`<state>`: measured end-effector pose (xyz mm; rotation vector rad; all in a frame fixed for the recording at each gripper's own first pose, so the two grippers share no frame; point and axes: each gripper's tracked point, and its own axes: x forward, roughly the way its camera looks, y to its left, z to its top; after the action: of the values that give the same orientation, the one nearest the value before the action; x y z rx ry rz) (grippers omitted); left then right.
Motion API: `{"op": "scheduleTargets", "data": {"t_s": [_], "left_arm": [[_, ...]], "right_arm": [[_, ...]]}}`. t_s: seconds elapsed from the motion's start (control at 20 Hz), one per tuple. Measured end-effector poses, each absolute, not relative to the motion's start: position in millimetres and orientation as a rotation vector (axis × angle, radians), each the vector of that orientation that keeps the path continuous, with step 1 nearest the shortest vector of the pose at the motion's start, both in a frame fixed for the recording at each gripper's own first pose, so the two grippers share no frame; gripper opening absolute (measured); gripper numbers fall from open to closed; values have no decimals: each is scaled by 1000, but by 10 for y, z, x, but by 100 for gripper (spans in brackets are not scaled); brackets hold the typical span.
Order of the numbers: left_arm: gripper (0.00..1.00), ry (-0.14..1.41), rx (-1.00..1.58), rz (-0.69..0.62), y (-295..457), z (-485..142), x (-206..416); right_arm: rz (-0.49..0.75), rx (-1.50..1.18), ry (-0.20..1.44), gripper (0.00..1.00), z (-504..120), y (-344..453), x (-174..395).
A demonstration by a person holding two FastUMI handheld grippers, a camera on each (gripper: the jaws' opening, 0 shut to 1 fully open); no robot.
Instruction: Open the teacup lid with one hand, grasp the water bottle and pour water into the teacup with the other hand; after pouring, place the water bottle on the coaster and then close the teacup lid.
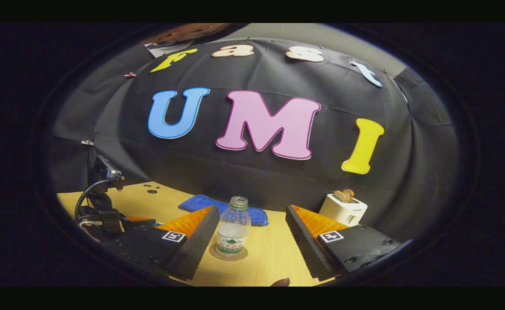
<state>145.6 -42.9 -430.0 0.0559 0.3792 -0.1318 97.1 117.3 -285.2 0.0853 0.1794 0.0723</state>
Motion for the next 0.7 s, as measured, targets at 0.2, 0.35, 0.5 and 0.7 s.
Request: {"op": "scheduleTargets", "data": {"t_s": [0.2,0.35,0.5,0.7], "left_arm": [[31,341,35,-122,-356,-4162,1499],[31,282,39,-118,-309,-3872,1501],[31,270,34,-109,-215,-3668,1469],[31,277,23,-77,-26,-3543,1353]], "right_arm": [[85,99,184,96,-2932,1213,995],[95,122,207,96,-3082,1282,1049],[115,131,228,96,-3282,1390,1148],[134,147,253,96,-3545,1544,1295]]}}
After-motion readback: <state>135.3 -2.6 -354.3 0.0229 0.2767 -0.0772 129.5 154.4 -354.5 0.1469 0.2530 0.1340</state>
